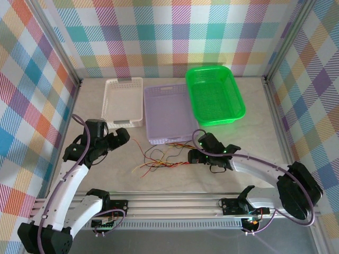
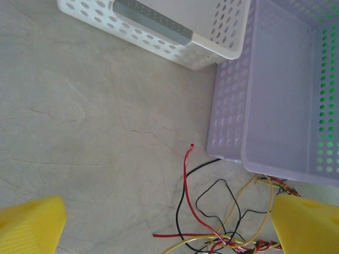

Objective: Untangle the cables

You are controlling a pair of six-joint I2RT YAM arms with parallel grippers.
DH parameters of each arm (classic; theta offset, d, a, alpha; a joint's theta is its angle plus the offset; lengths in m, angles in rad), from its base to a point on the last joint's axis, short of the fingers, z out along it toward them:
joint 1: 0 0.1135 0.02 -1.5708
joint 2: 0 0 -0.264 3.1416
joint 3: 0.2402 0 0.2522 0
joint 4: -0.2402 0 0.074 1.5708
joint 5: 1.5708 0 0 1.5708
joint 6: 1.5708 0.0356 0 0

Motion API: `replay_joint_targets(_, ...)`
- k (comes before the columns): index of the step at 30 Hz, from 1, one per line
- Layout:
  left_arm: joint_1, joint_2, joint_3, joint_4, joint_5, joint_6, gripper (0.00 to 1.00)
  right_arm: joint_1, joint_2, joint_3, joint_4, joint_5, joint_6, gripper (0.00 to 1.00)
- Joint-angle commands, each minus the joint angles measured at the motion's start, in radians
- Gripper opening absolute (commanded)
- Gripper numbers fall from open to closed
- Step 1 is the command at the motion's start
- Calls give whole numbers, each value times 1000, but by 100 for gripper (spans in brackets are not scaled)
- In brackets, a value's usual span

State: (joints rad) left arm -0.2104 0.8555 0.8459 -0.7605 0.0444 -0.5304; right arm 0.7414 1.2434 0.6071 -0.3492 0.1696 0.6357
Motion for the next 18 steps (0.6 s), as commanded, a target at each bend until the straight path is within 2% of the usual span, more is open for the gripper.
replay_joint_targets(1, -27, -10, 30, -20, 12, 20, 100, 8, 36, -10, 38, 63, 31, 96)
replay_joint_targets(6, -47, -4, 30, -20, 14, 19, 100, 9, 102, 5, 66, 72, 30, 93)
replay_joint_targets(18, -99, -13, 33, -25, -12, 18, 100, 36, 261, 74, 76, 89, 13, 78)
